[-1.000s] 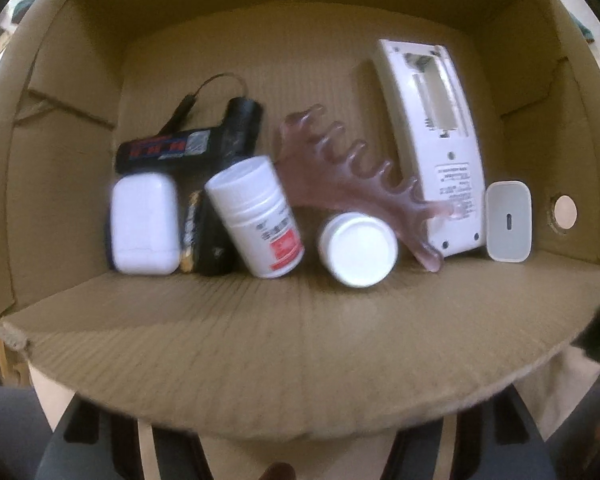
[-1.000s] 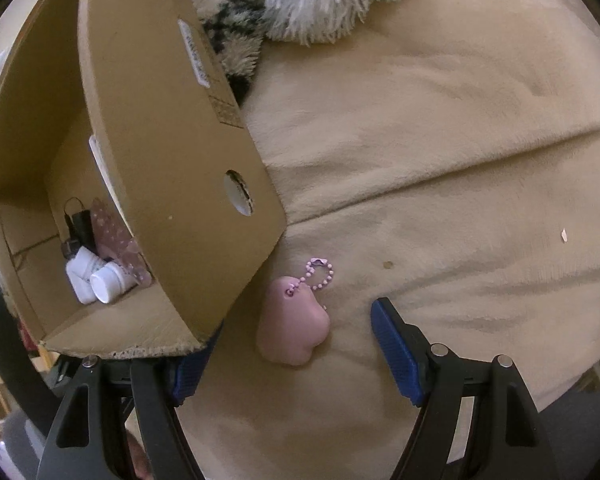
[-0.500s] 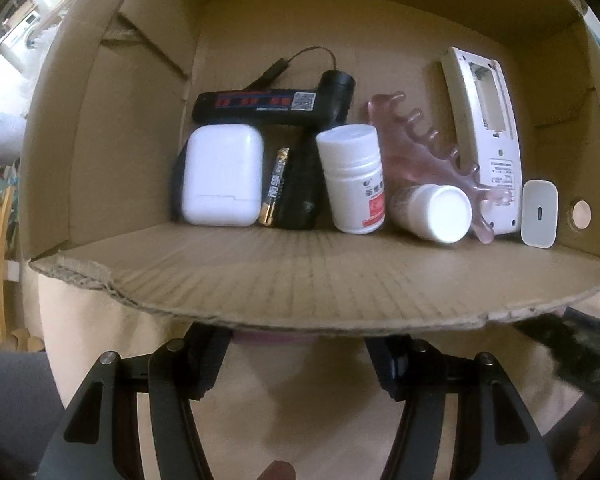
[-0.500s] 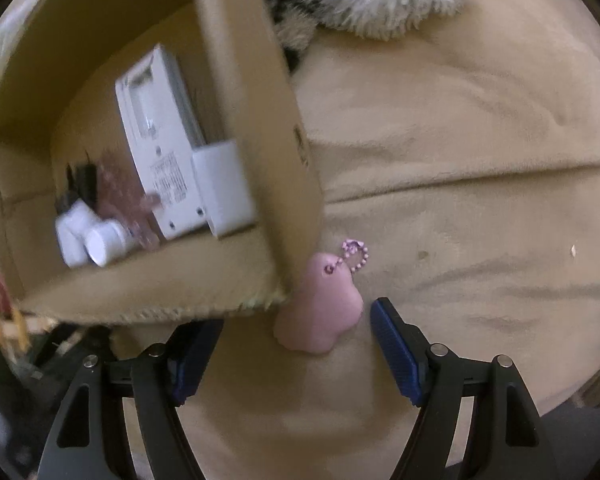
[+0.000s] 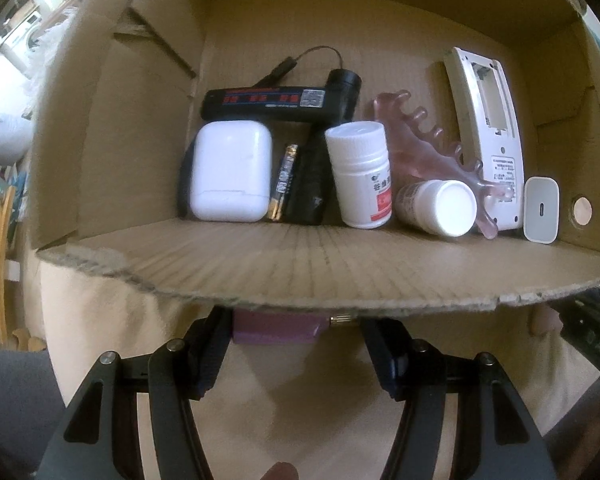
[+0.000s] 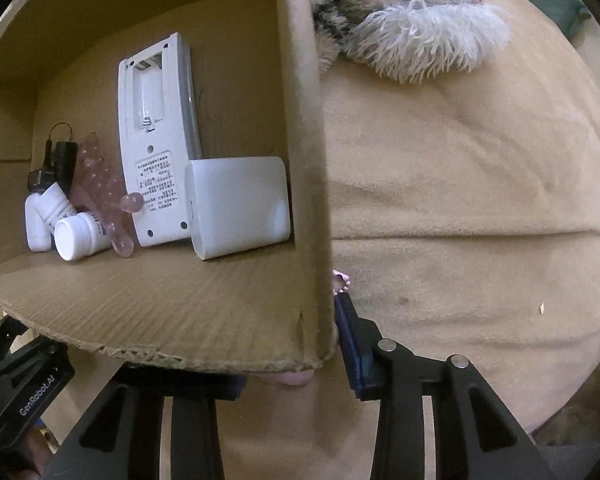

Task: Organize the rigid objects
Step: 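Grasp the pink bottle with the left tool while the right tool grasps the pink massager, then carry the pink bottle and pink massager into the box with both tools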

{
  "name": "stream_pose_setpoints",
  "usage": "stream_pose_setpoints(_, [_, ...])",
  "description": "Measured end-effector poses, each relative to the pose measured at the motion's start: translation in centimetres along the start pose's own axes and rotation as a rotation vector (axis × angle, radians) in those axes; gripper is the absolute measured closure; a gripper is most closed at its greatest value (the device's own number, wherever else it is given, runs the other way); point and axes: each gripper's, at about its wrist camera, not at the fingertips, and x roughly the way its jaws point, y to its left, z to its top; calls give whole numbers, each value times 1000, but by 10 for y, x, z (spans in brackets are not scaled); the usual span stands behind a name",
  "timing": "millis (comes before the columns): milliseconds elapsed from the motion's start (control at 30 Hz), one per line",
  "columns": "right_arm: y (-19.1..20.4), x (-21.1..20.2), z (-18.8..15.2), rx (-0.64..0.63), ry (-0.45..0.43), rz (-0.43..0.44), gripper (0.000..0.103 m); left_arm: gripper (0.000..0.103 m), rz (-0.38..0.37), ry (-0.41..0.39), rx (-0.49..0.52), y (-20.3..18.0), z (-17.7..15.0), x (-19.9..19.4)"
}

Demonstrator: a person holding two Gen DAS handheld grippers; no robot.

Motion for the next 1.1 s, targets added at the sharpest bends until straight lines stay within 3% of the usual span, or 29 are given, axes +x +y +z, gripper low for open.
stream_pose_setpoints(233, [9, -24, -15, -36, -16, 60, 65, 44, 9, -51, -7, 4, -14, -28])
stream_pose_setpoints(667, [11, -70, -57, -101, -100, 115, 65, 44, -21, -44, 23, 29, -30, -66])
stream_pose_setpoints(833, [23, -91, -73, -106, -161, 170, 65, 44, -33, -81, 4, 41, -34, -97])
stream_pose_setpoints(1100, [14, -136, -59, -158, -338, 202, 65, 44, -43, -208, 3, 44, -12, -152])
